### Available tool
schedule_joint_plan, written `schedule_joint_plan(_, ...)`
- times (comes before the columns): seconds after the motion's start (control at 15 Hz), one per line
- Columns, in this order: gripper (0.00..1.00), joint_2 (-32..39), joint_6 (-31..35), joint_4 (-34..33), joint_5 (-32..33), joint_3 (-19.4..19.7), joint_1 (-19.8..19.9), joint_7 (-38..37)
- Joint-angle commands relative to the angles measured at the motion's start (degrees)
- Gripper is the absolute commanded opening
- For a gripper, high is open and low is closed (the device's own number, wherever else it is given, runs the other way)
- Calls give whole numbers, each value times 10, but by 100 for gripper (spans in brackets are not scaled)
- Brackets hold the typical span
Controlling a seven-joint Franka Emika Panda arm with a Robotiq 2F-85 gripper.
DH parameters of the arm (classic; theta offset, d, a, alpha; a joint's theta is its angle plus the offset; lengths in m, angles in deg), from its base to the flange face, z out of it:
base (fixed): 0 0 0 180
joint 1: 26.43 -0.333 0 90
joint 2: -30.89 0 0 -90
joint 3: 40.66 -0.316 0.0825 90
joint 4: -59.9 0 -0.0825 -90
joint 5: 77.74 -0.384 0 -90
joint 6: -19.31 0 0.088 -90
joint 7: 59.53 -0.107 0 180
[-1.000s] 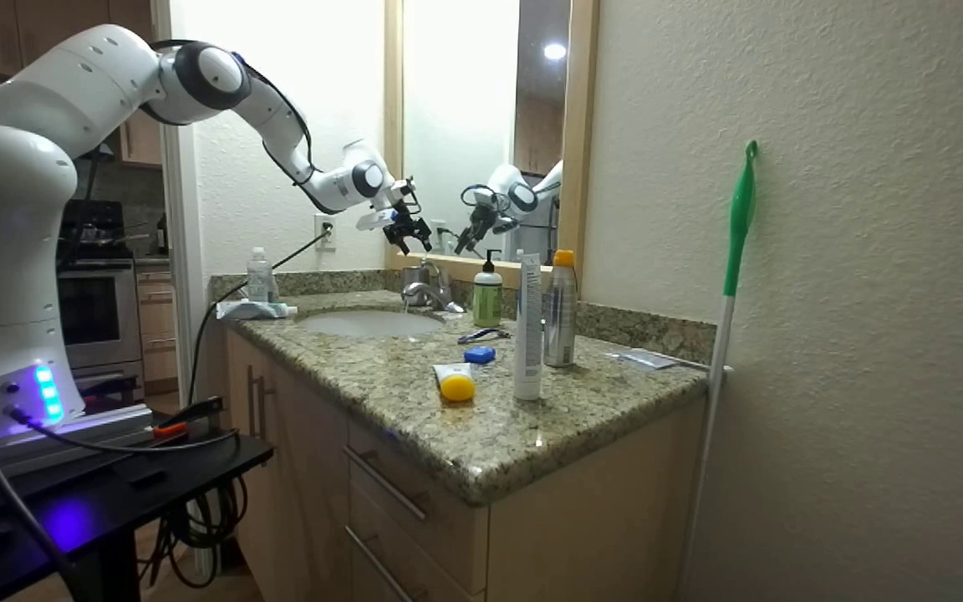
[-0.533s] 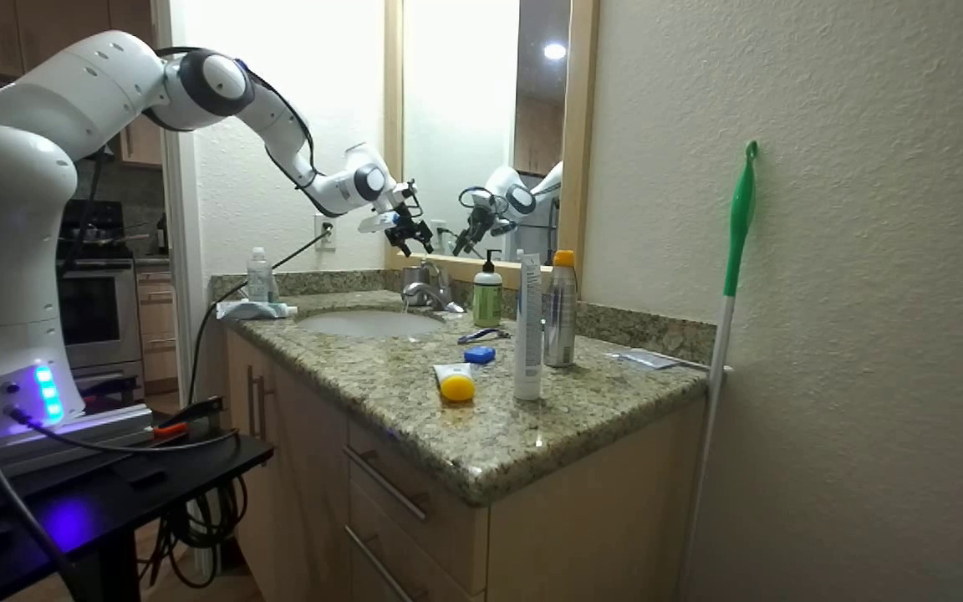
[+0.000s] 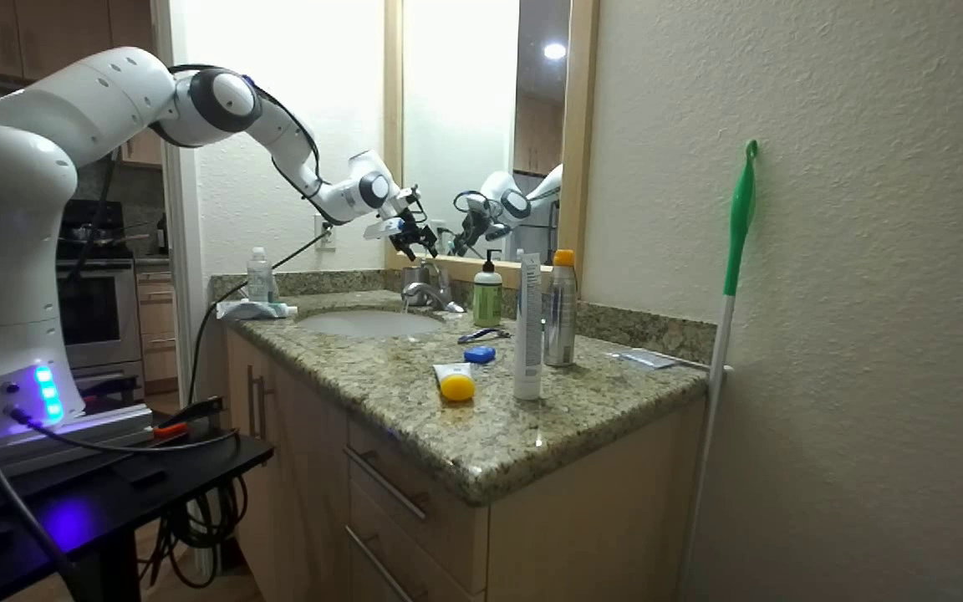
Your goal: Put the blue toothbrush in the silver cup, remove the toothbrush from the cup and put it on the right side of the counter
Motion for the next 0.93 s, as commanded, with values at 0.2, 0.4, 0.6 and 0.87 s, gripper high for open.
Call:
schedule_joint_plan(0.2,66,-2,-3,1,-17,-1,1,12)
schedule_joint_plan(0.4,46,-2,-2,1,-15,1,-1,14)
schedule_joint_plan(0.6,24,-1,-3,-1,-14,2,-2,12)
schedule_joint_plan(0.87,0,-2,-2,-4,-12,6,-5,8)
